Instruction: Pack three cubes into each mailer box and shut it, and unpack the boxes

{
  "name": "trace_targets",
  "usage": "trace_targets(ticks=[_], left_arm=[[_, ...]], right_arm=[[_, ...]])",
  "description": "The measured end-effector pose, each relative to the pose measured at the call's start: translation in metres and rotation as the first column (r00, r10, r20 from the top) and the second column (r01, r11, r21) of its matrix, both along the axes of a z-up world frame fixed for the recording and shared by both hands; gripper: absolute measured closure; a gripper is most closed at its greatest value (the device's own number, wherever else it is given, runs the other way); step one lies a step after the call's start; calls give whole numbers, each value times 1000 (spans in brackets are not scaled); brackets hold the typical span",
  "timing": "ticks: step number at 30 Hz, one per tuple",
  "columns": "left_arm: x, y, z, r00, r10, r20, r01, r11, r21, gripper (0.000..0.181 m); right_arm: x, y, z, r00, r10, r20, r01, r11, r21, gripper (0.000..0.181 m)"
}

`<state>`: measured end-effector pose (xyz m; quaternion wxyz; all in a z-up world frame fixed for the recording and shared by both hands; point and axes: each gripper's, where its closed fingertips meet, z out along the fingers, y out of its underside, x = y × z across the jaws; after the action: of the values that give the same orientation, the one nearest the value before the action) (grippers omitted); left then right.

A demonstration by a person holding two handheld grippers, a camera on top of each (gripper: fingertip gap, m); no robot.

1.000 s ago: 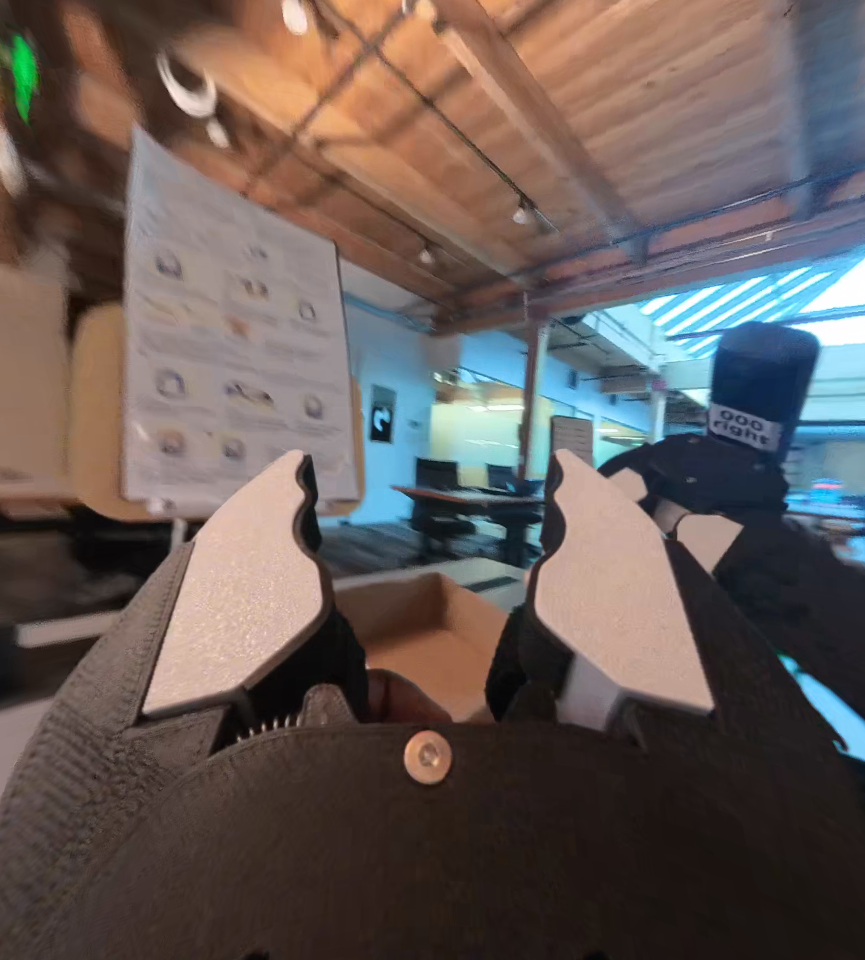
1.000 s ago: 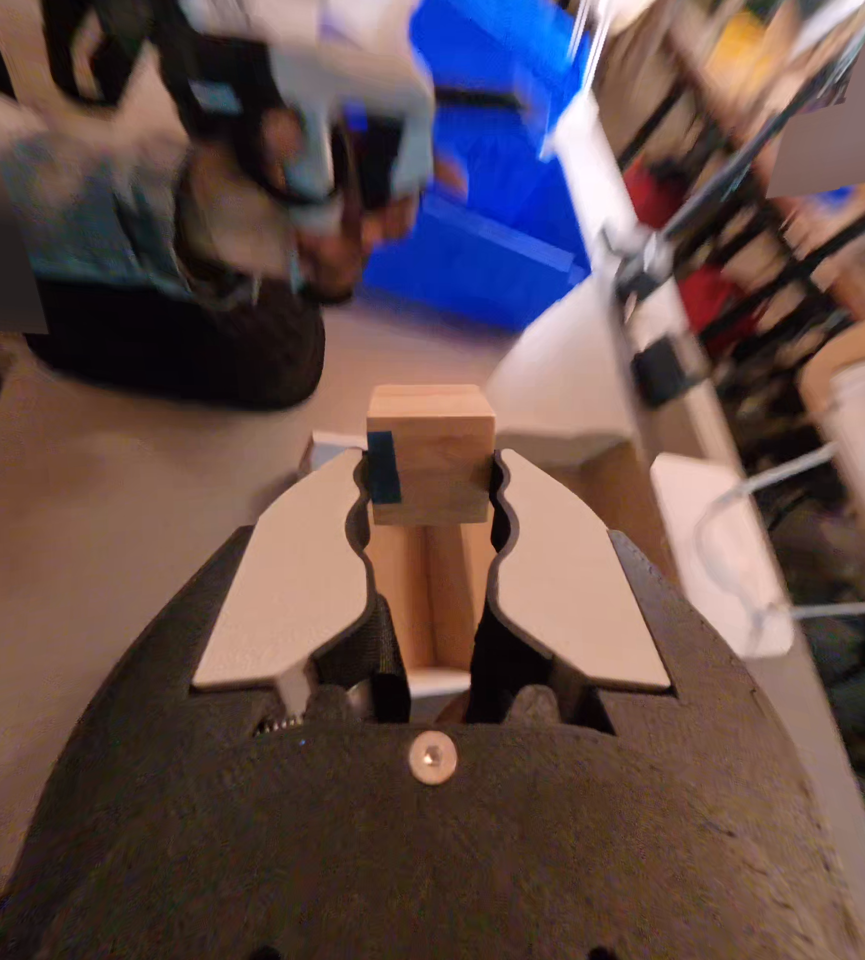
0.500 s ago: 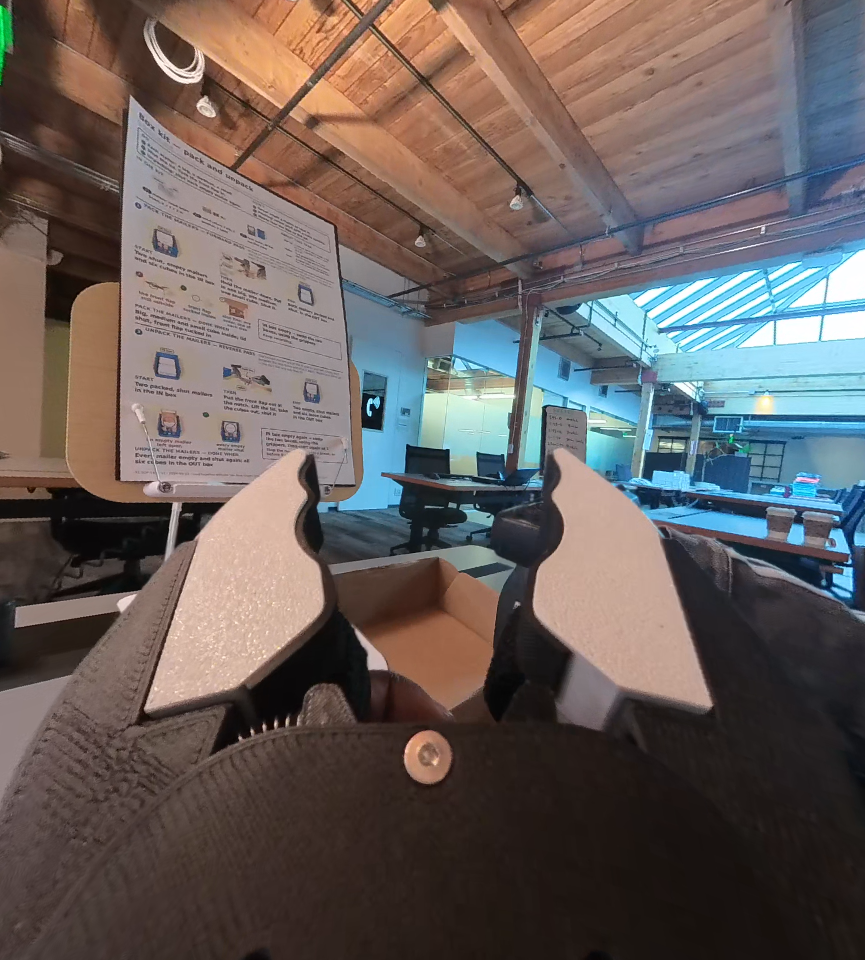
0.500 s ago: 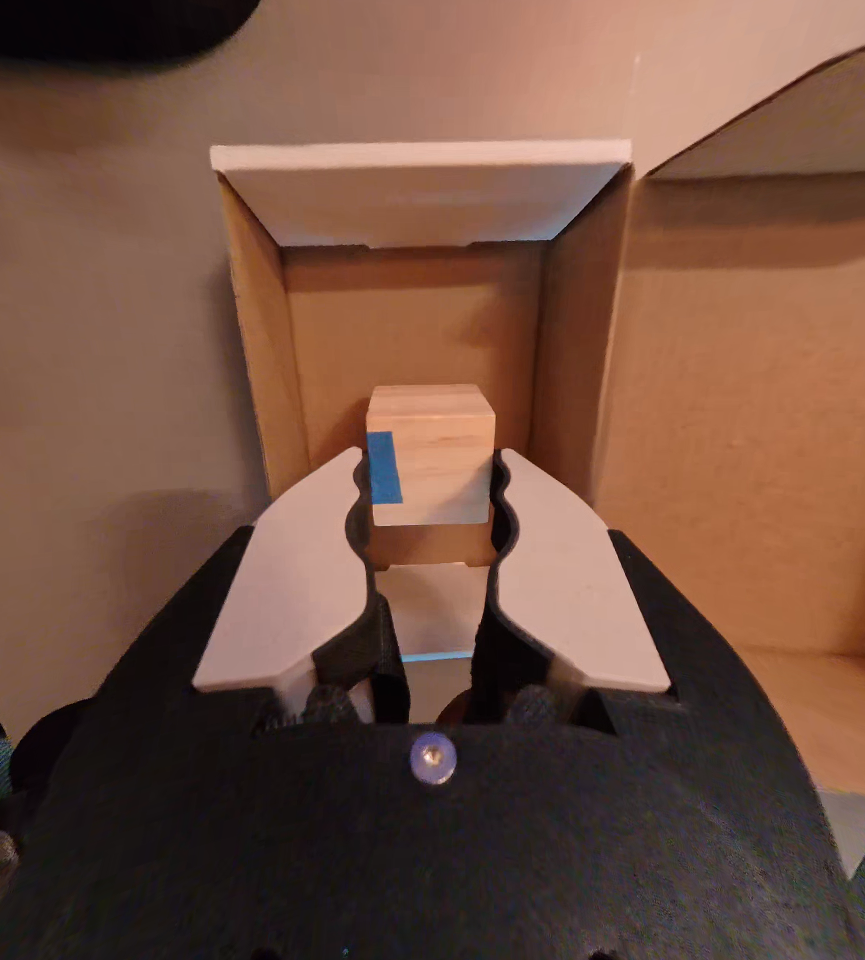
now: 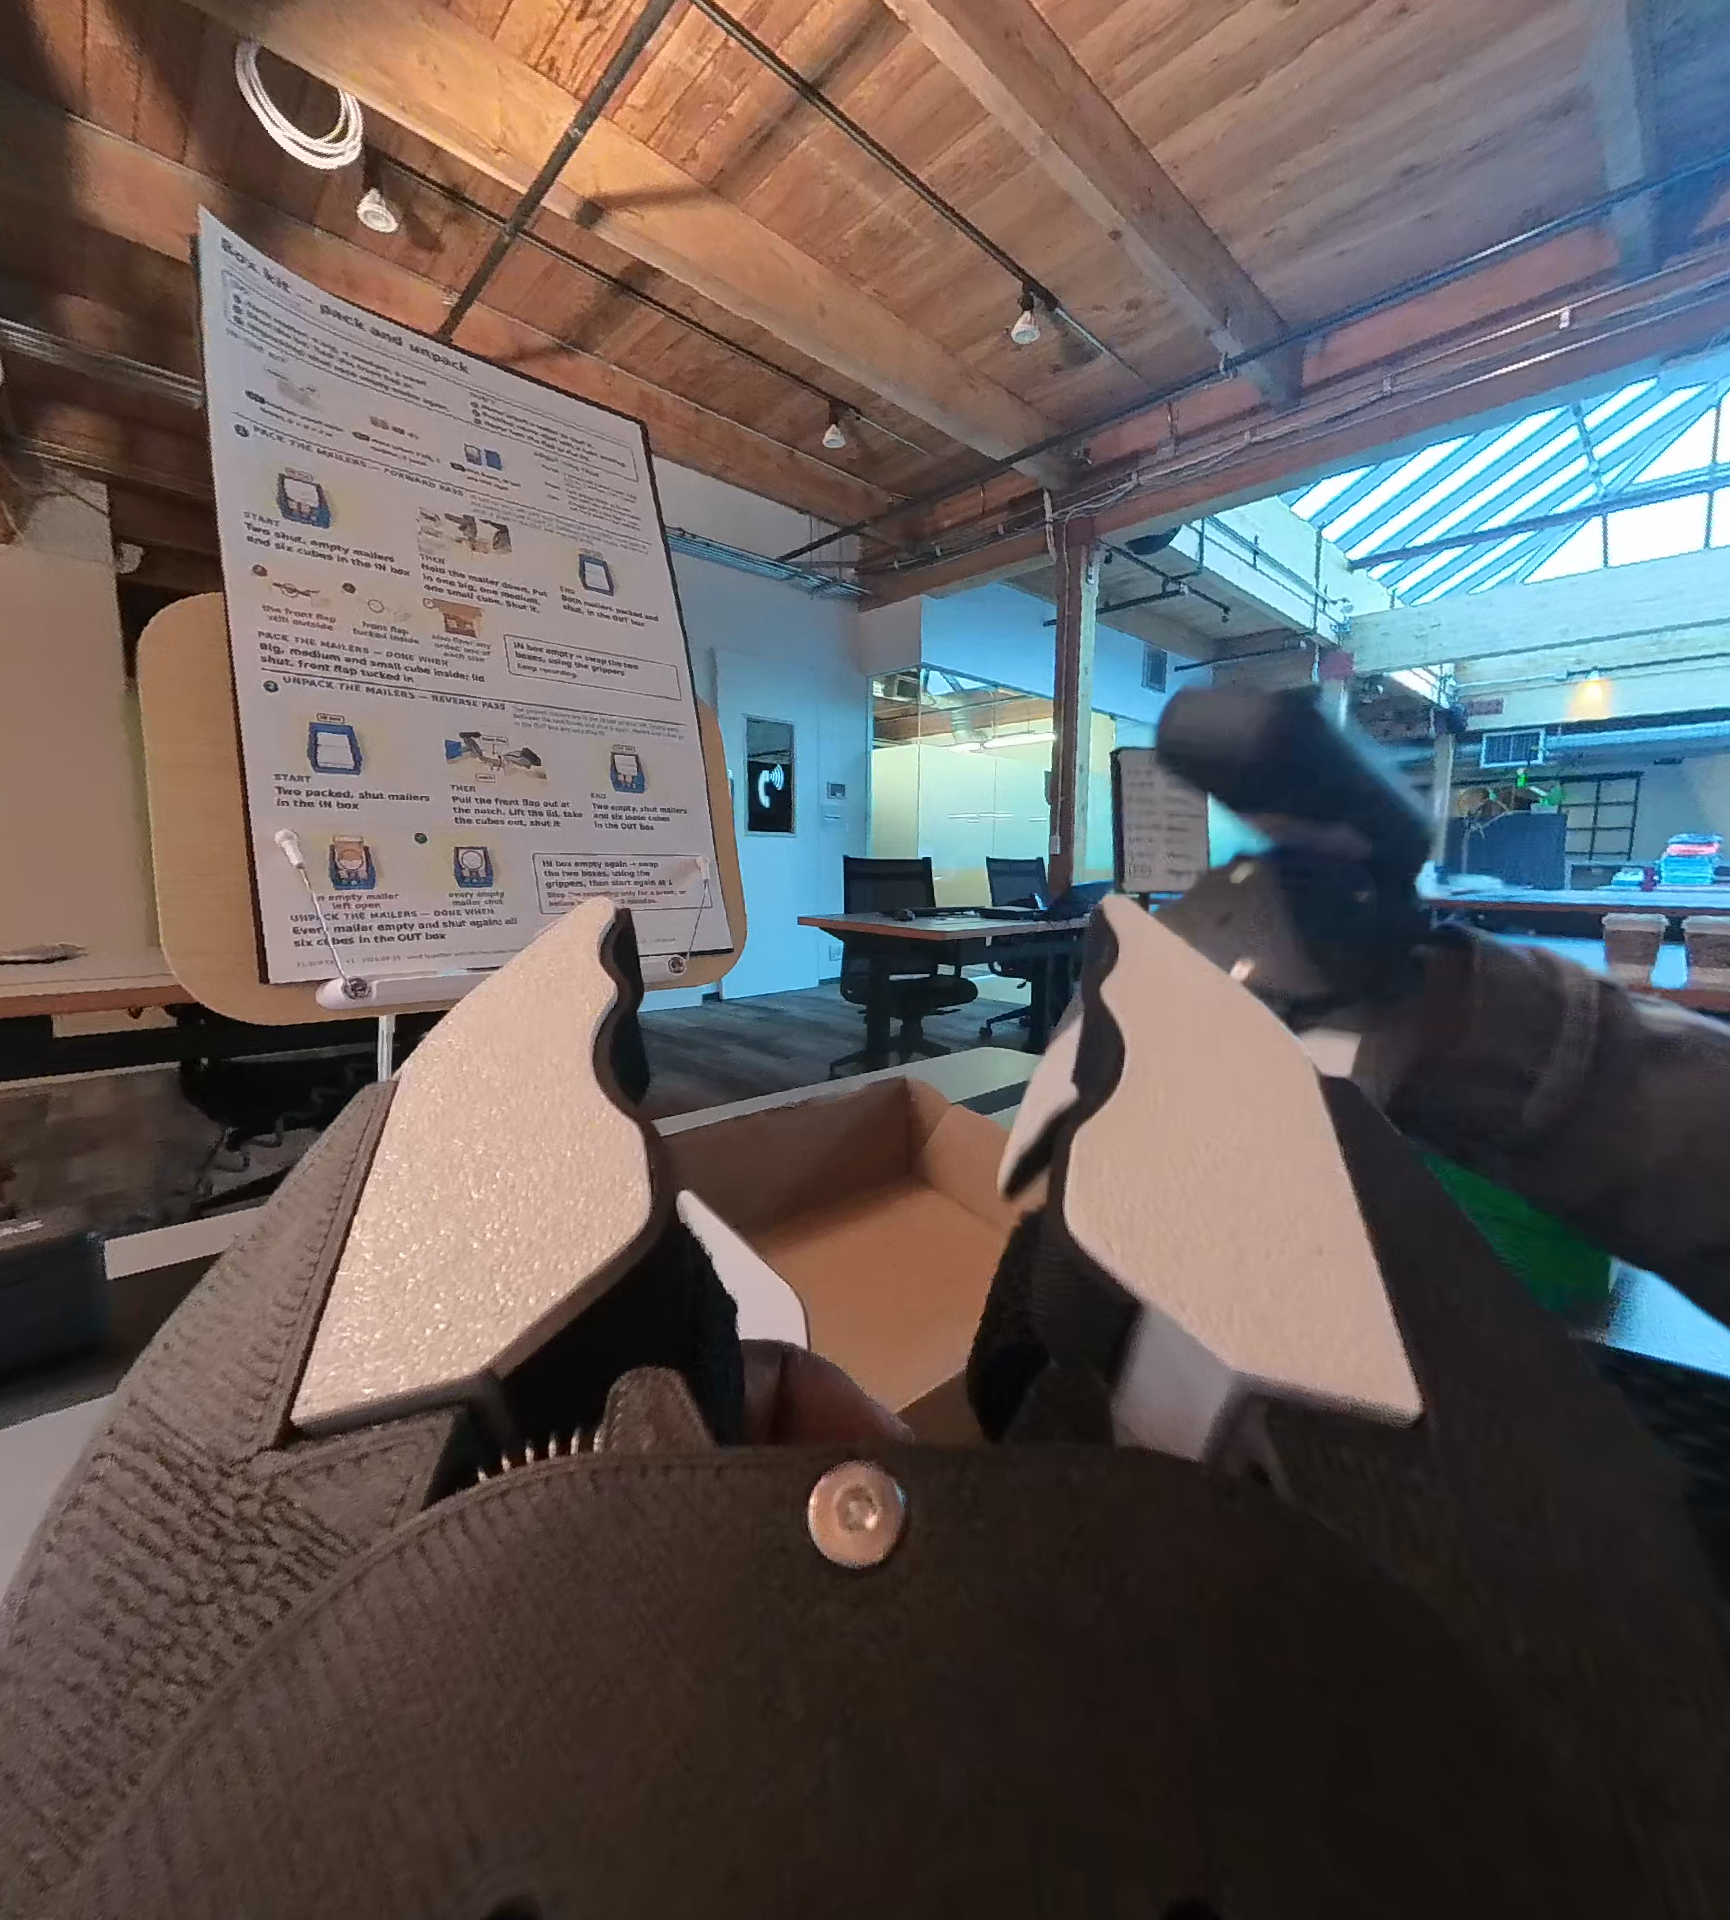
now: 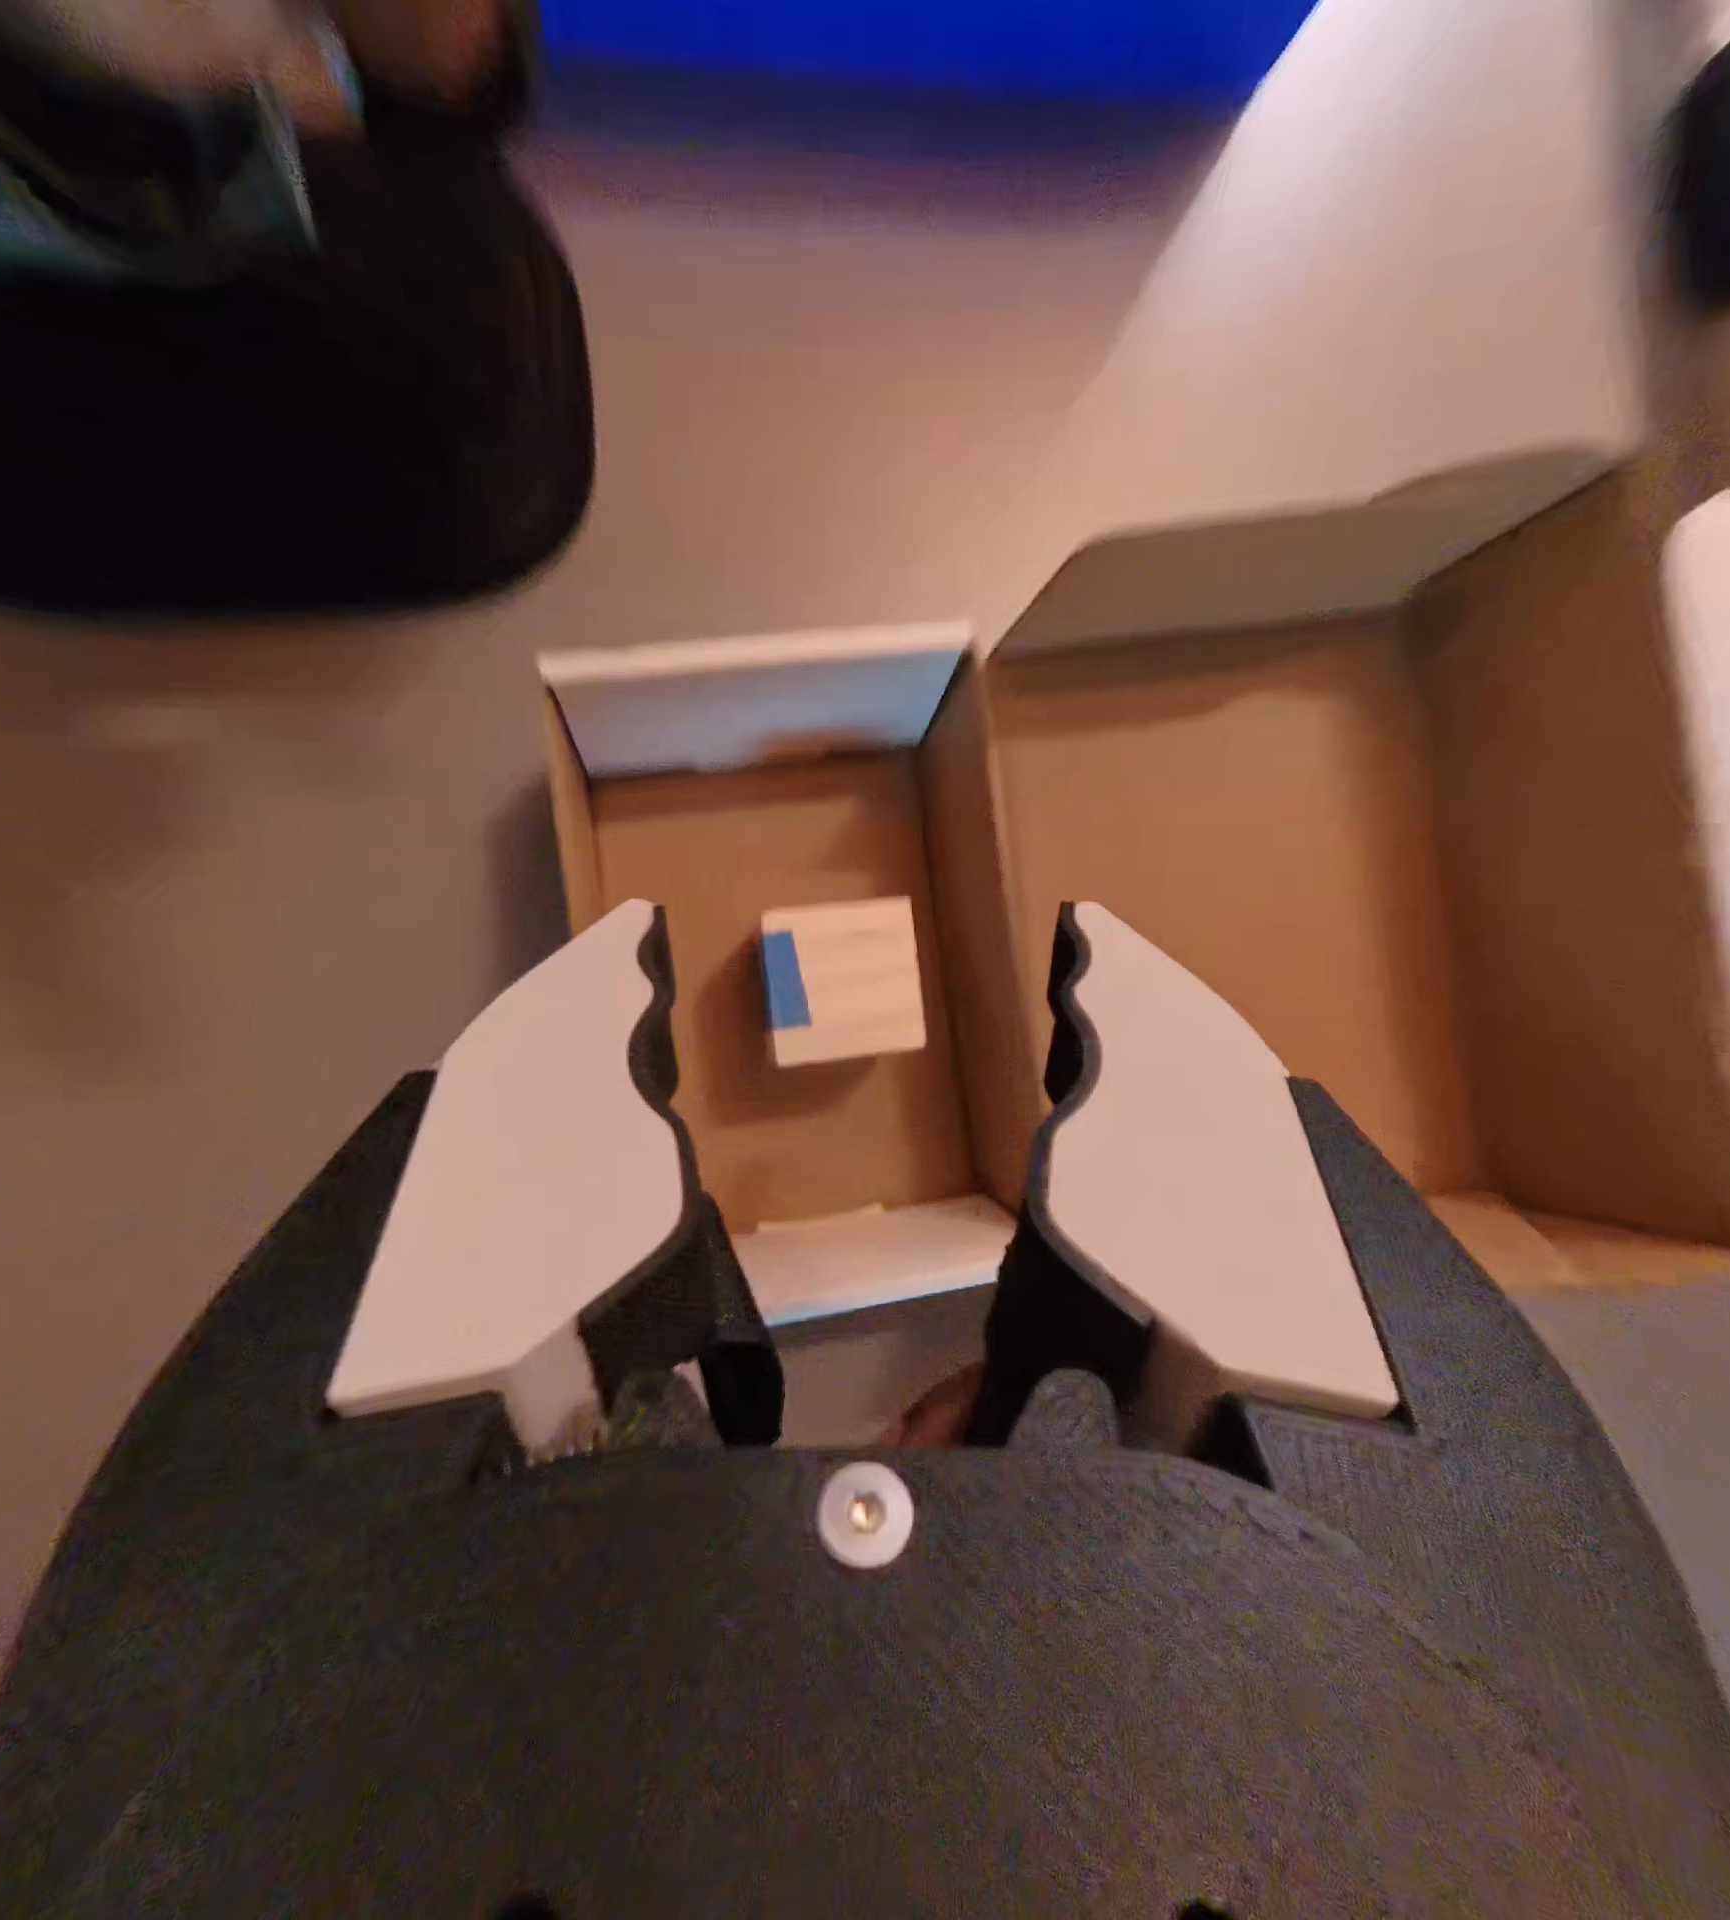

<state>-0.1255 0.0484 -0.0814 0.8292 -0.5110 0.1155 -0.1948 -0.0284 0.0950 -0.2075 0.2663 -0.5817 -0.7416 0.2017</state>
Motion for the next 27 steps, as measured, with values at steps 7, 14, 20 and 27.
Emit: trace_targets(ticks=[7,14,20,27], left_arm=[[12,3,-8,996,21,-89,-23,1000,-20,100],[36,12,-32,969,-21,-244,-12,991,-134,101],[37,3,-75,908,-125,-400,-63,903,-424,103],[-73,-47,-63,872,-29,-489,-320,723,-612,104]], right_arm=[[48,6,84,654,-164,-739,196,980,-43,92],[95,10,63,396,-216,-893,295,950,-99,93],[88,14,44,474,-217,-853,322,945,-61,91],[86,6,48,468,-176,-866,274,961,-47,85]])
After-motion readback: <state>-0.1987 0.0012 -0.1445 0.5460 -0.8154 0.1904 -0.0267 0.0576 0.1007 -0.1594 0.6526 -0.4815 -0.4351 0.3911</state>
